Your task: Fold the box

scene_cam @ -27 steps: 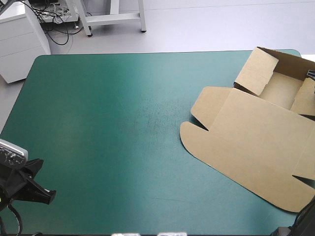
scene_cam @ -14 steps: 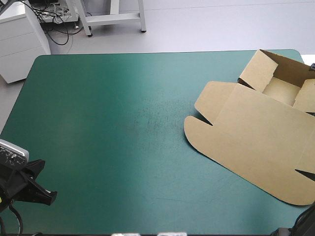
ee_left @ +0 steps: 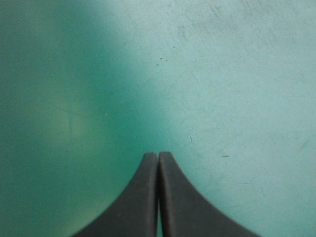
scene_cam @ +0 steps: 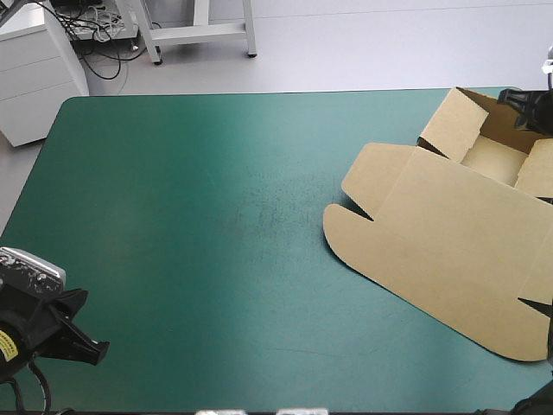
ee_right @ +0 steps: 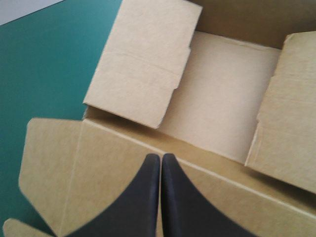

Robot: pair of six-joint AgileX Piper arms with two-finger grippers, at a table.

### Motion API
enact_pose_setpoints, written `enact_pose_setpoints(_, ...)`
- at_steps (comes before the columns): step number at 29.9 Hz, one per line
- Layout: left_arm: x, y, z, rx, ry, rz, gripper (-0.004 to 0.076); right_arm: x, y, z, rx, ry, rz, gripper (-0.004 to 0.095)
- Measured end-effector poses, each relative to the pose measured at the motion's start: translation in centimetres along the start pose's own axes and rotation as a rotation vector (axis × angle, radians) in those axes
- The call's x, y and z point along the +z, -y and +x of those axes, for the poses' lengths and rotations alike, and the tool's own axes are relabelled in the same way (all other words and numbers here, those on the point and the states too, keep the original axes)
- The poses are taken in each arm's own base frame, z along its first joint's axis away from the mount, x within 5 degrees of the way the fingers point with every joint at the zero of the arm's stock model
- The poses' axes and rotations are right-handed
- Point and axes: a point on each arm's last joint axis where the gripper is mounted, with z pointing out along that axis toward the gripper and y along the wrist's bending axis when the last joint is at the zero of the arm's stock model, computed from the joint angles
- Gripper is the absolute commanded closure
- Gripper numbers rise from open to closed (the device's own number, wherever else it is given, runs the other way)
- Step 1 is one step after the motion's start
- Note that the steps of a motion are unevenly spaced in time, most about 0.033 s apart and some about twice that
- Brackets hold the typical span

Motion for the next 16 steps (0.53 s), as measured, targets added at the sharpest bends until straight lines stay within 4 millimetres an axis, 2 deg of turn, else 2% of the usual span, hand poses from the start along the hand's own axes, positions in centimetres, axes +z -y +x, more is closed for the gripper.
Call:
enact_pose_setpoints(6, 0.9, 0.2, 0.6, 0.004, -0.039, 0.008, 0.0756, 0.2, -4.4, 3.3, -0.155, -0.088, -0.027, 0.0920)
enact_pose_setpoints(12, 1.4, 0.4, 0.9, 0.005, -0.058, 0.018, 0.0756, 1.1, -8.0, 8.4, -0.339, -0.204, -0.051, 0.0920)
enact_pose_setpoints(16, 1.6, 0.6, 1.0, 0.001, -0.063, 0.030, 0.0756, 0.3, -9.7, 11.9, -0.411, -0.159, -0.090, 0.0920)
